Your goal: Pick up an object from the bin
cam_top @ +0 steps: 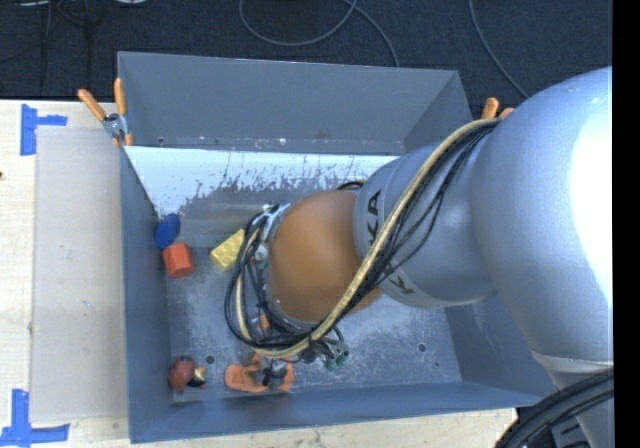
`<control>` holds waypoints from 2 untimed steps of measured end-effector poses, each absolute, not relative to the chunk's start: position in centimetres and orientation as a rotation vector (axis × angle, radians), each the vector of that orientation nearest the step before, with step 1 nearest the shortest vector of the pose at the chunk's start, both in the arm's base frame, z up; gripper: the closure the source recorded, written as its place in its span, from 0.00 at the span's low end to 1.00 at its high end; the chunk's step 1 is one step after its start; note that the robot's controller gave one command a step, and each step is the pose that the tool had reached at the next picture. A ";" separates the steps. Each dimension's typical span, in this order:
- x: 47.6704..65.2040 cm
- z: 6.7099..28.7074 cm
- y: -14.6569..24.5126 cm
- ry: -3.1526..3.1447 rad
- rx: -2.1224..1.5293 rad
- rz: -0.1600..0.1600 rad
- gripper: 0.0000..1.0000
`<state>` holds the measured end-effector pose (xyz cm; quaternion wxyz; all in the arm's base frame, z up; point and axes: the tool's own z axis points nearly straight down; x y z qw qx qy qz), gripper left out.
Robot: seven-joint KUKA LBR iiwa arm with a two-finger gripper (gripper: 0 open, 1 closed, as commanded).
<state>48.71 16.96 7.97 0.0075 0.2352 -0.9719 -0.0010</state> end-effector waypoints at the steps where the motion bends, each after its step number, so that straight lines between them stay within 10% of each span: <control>1: 48.7 8.0 16.9 -3.040 0.732 -0.003 1.00; 2: 48.7 8.0 16.9 -3.040 0.731 -0.003 1.00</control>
Offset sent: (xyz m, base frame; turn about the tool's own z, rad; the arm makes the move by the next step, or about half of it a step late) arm 0.0000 0.0000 0.0000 0.0000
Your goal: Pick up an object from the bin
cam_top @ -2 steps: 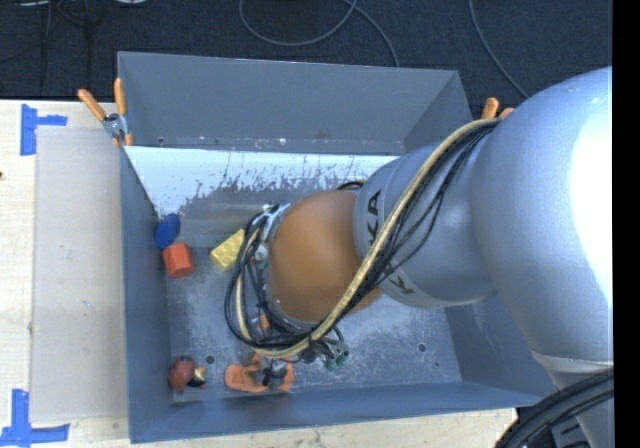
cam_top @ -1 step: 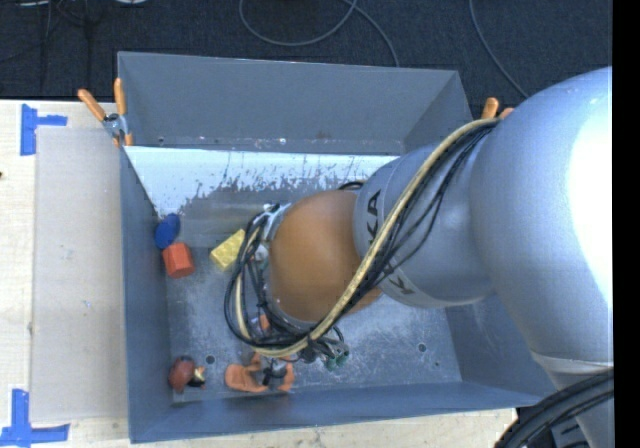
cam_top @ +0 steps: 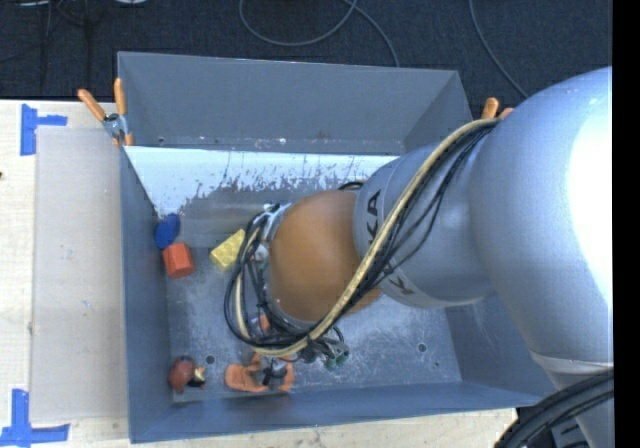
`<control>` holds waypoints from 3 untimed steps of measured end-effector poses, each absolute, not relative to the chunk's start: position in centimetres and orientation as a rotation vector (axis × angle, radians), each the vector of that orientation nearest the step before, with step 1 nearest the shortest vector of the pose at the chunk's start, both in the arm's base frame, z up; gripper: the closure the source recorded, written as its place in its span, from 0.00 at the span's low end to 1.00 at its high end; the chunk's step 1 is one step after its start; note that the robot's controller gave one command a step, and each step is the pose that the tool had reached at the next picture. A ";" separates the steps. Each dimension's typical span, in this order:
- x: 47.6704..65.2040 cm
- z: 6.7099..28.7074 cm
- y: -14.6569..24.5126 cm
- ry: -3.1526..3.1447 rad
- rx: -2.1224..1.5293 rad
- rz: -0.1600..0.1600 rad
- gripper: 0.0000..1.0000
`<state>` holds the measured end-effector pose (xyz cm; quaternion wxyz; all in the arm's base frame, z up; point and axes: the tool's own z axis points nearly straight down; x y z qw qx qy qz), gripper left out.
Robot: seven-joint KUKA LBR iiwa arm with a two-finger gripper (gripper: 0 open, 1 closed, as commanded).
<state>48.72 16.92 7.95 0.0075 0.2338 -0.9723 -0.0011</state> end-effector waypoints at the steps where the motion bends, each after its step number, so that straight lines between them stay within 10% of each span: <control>1: 48.3 7.0 17.0 -3.037 0.741 -0.005 1.00; 3: 48.3 7.0 17.0 -3.038 0.736 -0.005 1.00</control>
Offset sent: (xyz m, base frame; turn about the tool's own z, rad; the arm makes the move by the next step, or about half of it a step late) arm 0.0000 0.0000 0.0000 0.0000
